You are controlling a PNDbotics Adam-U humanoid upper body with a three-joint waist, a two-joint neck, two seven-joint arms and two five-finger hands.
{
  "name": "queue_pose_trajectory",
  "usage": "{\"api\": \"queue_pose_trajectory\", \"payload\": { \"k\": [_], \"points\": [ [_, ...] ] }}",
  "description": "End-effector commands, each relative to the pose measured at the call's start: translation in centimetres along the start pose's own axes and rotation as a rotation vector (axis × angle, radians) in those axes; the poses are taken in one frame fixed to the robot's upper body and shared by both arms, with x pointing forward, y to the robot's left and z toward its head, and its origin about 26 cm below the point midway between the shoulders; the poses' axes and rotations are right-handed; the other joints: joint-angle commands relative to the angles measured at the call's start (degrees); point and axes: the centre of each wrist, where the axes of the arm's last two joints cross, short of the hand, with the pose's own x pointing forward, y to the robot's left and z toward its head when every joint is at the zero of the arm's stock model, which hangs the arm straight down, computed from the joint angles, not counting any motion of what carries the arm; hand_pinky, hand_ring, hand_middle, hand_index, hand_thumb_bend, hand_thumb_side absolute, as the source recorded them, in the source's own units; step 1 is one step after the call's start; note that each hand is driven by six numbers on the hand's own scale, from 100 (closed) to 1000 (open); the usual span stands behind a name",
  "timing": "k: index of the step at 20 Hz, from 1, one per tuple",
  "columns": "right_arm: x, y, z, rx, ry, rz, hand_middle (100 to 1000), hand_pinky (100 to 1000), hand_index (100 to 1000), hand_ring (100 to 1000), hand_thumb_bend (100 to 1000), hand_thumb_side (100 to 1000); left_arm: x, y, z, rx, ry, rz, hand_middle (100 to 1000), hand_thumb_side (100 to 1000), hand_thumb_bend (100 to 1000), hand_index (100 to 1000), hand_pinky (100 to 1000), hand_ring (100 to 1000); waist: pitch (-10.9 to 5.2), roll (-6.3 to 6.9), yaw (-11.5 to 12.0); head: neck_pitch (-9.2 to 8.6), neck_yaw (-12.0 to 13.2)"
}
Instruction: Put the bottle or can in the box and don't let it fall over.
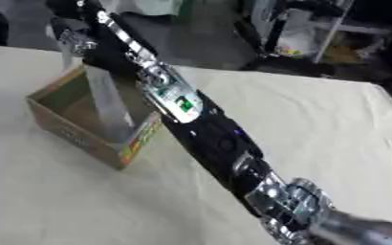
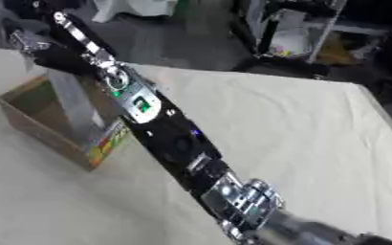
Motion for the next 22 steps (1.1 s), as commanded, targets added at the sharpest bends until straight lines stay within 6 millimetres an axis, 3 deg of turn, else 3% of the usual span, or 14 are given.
{"api": "queue_pose_trajectory", "payload": {
  "k": [1,9,15,19,22],
  "points": [
    [-0.2,-1.0,0.5,0.101,-0.016,0.087,1000,795,1000,1000,100,657,0.4,0.4,-0.2,0.016,-0.018,-0.009,891,713,442,811,518,1000,-0.8,0.8,-0.8,-0.98,0.6],
    [-0.6,-3.2,5.2,0.101,-0.007,0.114,1000,799,1000,1000,100,689,-0.4,1.4,0.9,0.073,0.026,-0.038,892,714,443,811,517,1000,-1.56,1.45,-7.5,0.04,5.0],
    [1.5,-4.4,11.4,-0.086,-0.005,-0.02,1000,777,1000,1000,100,678,-1.5,3.0,2.7,0.155,0.086,-0.089,892,715,442,810,516,1000,-2.8,1.44,-16.2,2.11,12.9],
    [2.8,-4.6,12.7,-0.123,0.008,-0.049,1000,762,1000,1000,100,668,-1.6,3.3,3.1,0.17,0.096,-0.1,892,715,443,809,515,1000,-3.08,1.44,-17.6,2.65,14.3],
    [1.6,-4.9,15.3,-0.232,0.095,-0.085,1000,757,1000,1000,100,672,-1.9,3.9,3.6,0.203,0.114,-0.121,892,715,444,808,515,1000,-3.18,1.81,-21.1,4.3,19.8]
  ]
}}
